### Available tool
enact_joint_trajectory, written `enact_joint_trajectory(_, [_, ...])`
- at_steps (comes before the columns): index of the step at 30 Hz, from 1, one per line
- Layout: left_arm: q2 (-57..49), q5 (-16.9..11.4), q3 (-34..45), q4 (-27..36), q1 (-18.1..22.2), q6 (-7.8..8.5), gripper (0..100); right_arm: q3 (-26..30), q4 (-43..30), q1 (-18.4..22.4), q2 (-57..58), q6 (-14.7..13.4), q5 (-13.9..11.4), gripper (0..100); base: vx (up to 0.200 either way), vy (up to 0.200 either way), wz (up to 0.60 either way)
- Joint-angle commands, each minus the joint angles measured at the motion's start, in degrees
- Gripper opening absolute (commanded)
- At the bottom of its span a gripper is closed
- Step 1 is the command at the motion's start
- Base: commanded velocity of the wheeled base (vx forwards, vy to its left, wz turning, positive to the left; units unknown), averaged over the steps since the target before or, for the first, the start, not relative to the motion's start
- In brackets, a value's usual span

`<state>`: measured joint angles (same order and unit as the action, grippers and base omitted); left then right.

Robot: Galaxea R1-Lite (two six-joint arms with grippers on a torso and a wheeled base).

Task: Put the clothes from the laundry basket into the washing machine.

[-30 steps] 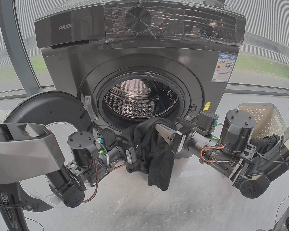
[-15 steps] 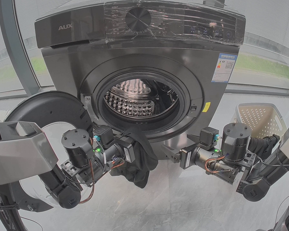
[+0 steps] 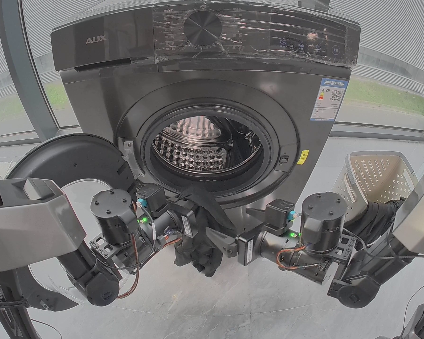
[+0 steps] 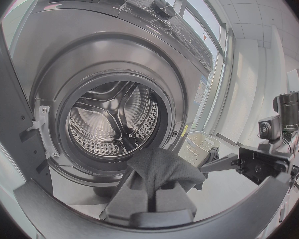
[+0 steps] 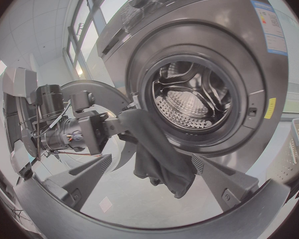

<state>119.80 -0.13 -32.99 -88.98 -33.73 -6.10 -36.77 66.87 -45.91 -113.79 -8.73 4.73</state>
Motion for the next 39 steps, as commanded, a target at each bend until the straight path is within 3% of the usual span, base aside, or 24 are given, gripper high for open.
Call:
enact_joint_trajectory(1, [0.17,0.13,-0.15,-0.05,0.16,-0.06,0,-3.84,0.02,-2.08,-4.87,0.03,-0.34,100,0.000,0.000,0.00])
enact_joint_trajectory(14, [-0.44,0.22,0.47,-0.14,0.07,-0.06,0,-14.47,0.55,-1.46,-15.85,0.99,0.02,100,0.000,0.000,0.00])
enact_joint_trajectory(17, [-0.44,0.22,0.56,-0.14,0.07,0.03,0,-17.55,0.37,-1.02,-18.22,0.99,0.72,100,0.000,0.000,0.00])
enact_joint_trajectory(20, [-0.44,0.22,0.64,-0.14,0.16,0.03,0,-20.10,0.20,0.29,-20.07,0.99,3.62,100,0.000,0.000,0.00])
enact_joint_trajectory(39, [-0.35,0.05,1.96,-0.14,0.51,0.21,0,-12.01,0.02,6.71,-14.53,1.08,4.15,100,0.000,0.000,0.00])
